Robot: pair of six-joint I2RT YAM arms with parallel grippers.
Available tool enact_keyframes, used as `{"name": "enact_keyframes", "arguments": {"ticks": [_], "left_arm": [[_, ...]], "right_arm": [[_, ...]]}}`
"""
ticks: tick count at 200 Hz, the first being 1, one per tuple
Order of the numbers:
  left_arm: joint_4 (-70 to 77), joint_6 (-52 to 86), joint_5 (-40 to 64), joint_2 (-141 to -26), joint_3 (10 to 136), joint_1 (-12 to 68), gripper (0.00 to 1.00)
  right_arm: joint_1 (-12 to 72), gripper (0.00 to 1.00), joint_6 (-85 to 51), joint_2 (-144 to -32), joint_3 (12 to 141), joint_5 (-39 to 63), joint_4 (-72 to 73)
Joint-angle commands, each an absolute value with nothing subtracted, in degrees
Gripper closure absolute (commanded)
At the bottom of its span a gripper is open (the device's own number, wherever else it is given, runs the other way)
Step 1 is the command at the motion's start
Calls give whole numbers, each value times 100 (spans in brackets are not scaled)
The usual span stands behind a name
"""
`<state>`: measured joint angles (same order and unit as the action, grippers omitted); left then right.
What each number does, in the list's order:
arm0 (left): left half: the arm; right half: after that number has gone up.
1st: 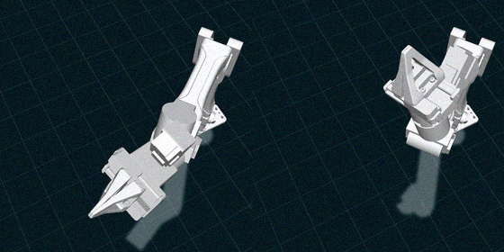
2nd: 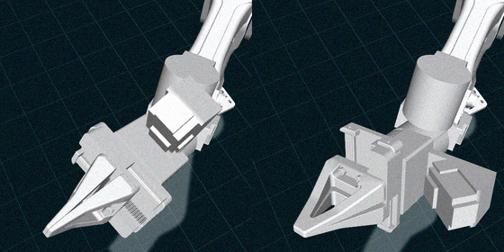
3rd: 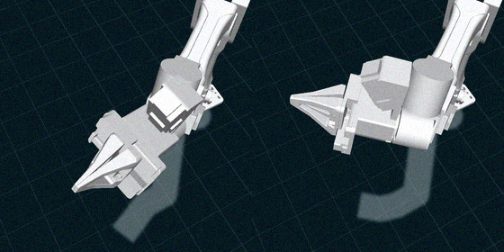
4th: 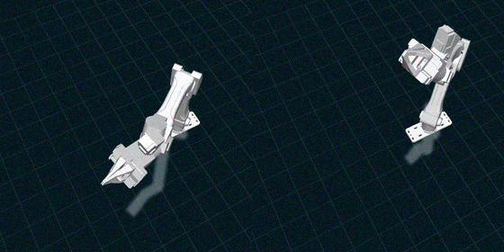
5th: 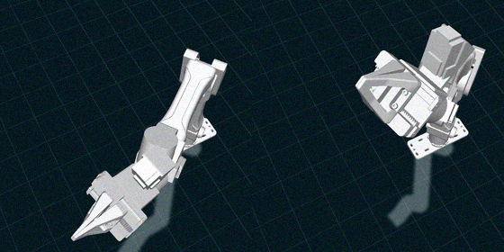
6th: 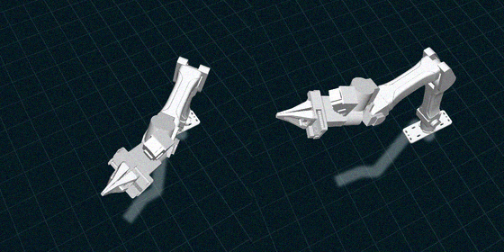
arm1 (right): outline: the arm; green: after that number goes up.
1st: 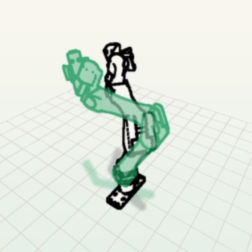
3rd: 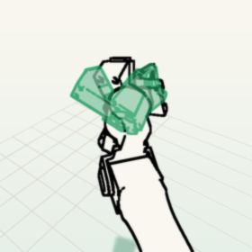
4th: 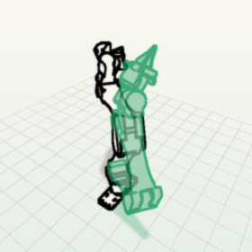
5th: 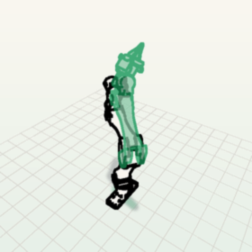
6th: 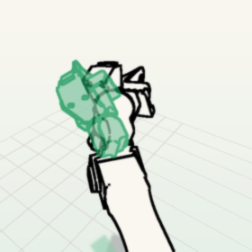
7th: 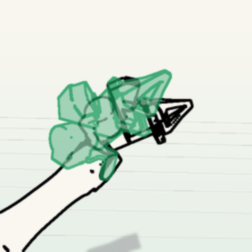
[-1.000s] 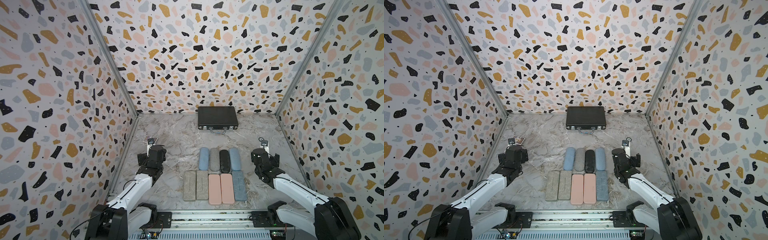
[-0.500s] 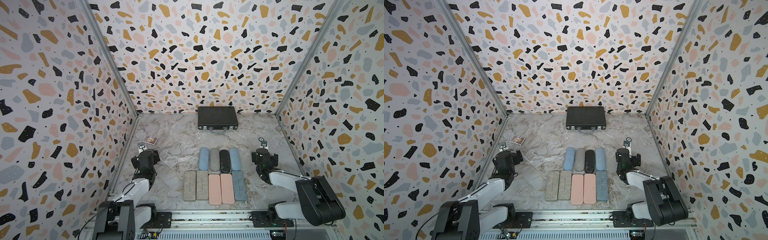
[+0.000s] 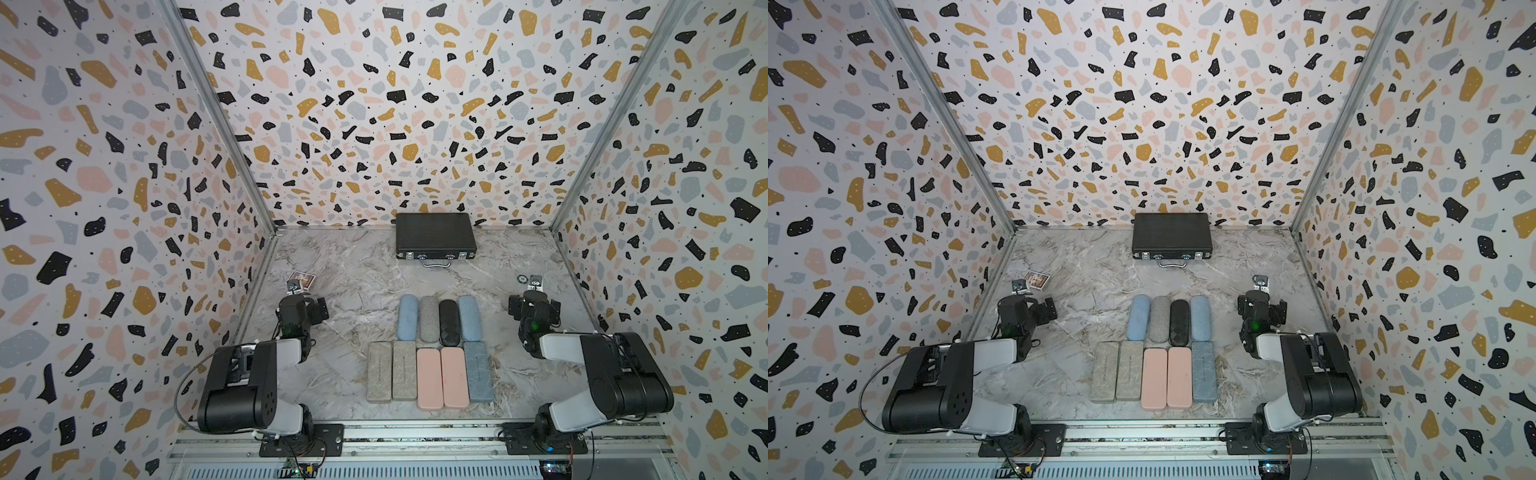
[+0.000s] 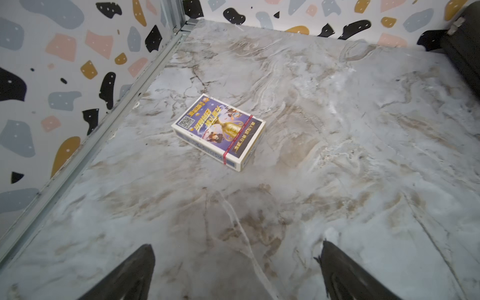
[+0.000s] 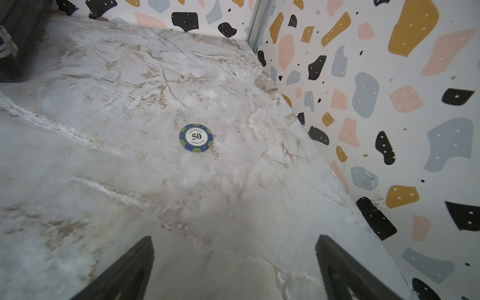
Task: Close the glasses case
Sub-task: Reset both arms
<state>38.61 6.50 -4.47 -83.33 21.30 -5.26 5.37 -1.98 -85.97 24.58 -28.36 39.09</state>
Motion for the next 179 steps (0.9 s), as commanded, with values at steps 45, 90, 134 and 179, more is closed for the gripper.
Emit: {"name": "enact_keyframes", "arguments": {"ticks": [45,90,134,179], "left_arm": [[5099,358,202,-8582,1795,-563,1],[5138,360,209,-8608,1801,-555,1],[5142,367,211,-8614,1802,-555,1],[5155,348,220,-8667,1818,-559,1]], "right_arm": [[473,1,-192,-8403,1933,-2163,5079],[432,0,-115,-8882,1703,-2178,6025],[258,0,-358,-8757,1942,-1968,5328],[255,0,-397,-8686,1952,-1973,5141]]}}
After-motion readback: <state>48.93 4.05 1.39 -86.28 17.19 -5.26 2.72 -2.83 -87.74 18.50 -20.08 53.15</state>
